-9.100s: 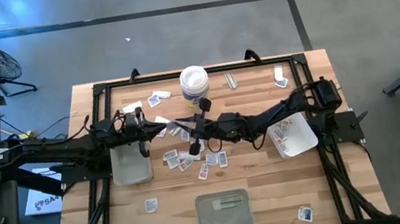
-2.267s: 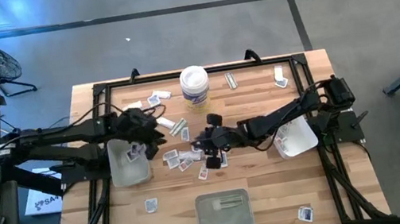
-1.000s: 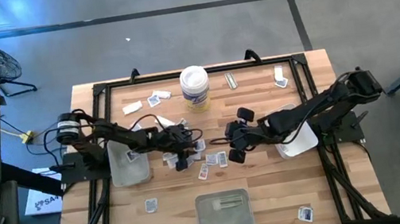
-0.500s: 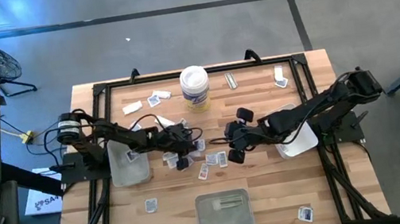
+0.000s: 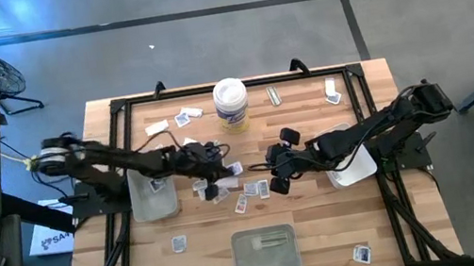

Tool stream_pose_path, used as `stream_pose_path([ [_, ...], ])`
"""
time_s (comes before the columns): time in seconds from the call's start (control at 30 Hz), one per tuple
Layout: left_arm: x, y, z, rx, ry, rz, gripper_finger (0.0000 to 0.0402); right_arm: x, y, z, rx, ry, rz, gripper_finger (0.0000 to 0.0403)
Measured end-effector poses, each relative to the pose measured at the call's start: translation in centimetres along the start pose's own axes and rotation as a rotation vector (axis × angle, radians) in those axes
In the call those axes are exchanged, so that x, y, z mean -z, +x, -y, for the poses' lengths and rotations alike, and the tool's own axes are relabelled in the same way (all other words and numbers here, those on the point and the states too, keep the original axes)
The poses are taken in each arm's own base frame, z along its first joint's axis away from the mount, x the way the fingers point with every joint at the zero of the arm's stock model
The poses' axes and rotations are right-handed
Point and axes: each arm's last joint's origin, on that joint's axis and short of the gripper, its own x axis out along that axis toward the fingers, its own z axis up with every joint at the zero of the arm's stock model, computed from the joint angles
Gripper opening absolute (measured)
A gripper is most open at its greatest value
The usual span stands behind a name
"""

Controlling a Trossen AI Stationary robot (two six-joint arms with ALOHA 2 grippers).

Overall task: Pick & Place First Aid Supplies
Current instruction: Put the blue alcohol pad into the top gray bin

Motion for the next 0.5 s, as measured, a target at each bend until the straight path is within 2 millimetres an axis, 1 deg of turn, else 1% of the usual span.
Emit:
stream_pose_path([
  [0.1,-0.7,-3.0,0.4,0.003,-0.001,-0.039,0.0001,0.0,0.0,0.0,-0.001,0.0,0.0,0.0122],
  [0.2,-1.1,-7.0,0.8,-0.033,-0.002,-0.071,0.0001,0.0,0.0,0.0,0.0,0.0,0.0,0.0122],
  [0.27,-1.0,-9.8,1.1,-0.06,-0.024,-0.084,0.0001,0.0,0.0,0.0,0.0,0.0,0.0,0.0122],
  [0.37,-0.2,-13.6,1.3,-0.131,-0.12,-0.107,0.0001,0.0,0.0,0.0,0.008,-0.001,0.005,0.0122],
  [0.43,0.8,-15.6,1.3,-0.185,-0.21,-0.135,0.0001,0.0,0.0,0.1,0.024,-0.002,0.011,0.0122],
  [0.5,1.9,-17.2,1.3,-0.236,-0.305,-0.184,0.0001,-0.1,0.0,0.1,0.041,-0.002,0.017,0.0122],
])
